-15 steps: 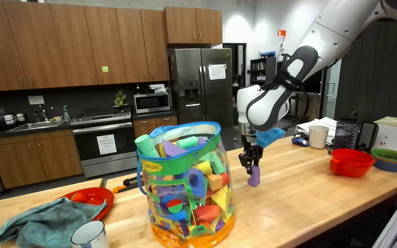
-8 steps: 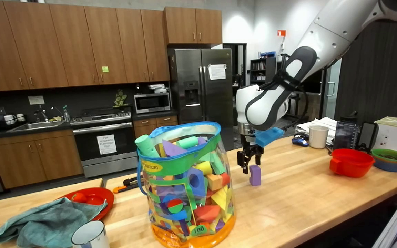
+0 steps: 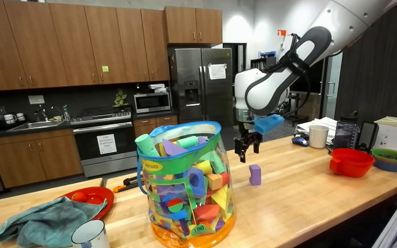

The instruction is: Remove a purple block from the clear bag and put it on the table

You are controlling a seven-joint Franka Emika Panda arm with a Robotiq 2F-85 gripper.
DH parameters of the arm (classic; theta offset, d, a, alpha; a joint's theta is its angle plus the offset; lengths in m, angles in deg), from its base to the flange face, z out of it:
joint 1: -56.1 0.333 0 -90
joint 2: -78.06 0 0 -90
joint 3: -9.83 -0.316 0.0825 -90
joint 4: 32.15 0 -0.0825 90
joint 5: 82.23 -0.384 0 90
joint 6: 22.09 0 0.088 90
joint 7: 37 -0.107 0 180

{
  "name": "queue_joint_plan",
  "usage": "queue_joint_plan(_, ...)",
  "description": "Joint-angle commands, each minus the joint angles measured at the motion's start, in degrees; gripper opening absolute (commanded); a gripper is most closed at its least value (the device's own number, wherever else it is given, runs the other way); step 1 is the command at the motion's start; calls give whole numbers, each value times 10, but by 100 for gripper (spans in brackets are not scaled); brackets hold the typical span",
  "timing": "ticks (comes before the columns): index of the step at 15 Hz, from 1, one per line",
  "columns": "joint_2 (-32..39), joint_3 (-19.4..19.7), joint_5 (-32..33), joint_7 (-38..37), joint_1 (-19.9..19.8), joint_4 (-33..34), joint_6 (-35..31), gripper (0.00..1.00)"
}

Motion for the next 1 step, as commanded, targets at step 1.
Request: queue_joint_plan(1,-7,-4,-1,1,-4,1,5,100)
